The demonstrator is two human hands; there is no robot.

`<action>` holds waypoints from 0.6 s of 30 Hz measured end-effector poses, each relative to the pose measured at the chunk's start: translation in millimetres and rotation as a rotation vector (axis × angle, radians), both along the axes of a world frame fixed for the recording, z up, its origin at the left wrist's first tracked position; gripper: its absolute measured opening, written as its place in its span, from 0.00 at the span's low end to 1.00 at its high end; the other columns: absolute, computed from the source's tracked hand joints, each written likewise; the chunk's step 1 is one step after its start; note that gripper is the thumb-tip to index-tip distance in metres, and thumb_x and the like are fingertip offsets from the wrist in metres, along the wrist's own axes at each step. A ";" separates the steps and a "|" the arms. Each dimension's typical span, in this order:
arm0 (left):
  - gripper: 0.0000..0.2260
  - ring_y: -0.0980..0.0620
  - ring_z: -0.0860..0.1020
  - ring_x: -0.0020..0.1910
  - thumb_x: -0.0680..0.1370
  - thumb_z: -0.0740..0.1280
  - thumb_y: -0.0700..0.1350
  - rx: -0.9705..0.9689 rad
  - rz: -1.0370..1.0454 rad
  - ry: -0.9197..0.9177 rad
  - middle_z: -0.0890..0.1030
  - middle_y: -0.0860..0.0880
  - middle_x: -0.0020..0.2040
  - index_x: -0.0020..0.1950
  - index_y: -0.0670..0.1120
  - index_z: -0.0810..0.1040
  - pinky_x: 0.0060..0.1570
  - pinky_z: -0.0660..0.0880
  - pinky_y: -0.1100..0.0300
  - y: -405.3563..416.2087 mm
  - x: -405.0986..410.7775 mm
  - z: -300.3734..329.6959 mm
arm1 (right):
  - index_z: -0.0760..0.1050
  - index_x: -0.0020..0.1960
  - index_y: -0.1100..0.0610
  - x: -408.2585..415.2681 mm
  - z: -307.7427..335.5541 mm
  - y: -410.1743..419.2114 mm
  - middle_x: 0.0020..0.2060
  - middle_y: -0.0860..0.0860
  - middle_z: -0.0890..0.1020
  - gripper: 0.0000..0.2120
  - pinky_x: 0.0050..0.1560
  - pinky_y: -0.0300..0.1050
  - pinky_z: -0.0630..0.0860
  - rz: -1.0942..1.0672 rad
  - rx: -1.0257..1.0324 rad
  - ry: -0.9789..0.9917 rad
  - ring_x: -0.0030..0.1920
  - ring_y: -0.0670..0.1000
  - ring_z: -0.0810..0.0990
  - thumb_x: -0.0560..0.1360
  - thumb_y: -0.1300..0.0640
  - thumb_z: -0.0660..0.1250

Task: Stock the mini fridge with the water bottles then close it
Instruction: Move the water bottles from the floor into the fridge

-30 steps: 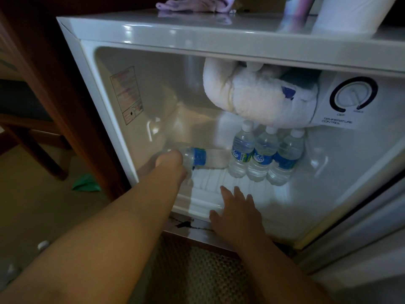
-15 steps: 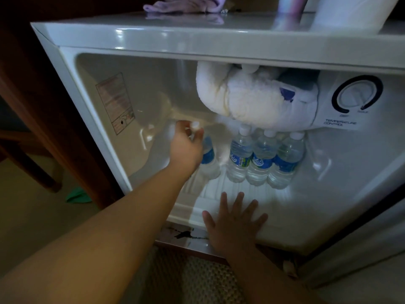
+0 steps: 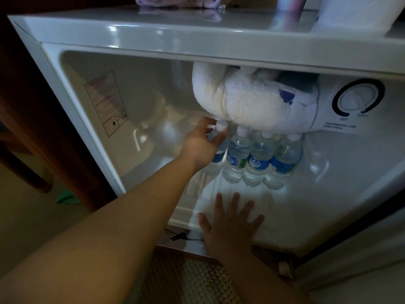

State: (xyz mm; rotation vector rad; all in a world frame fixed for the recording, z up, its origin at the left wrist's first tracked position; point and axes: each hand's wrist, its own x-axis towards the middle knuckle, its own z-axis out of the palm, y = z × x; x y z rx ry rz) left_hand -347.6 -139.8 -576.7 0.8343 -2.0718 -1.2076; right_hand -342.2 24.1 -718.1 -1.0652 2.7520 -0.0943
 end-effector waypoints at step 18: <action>0.17 0.45 0.78 0.48 0.84 0.62 0.58 -0.054 0.053 -0.115 0.80 0.46 0.53 0.69 0.51 0.70 0.46 0.70 0.58 12.7 -3.1 -1.0 | 0.34 0.82 0.43 -1.2 2.7 1.7 0.81 0.59 0.35 0.40 0.68 0.80 0.32 0.022 -0.002 -0.037 0.78 0.73 0.33 0.76 0.25 0.36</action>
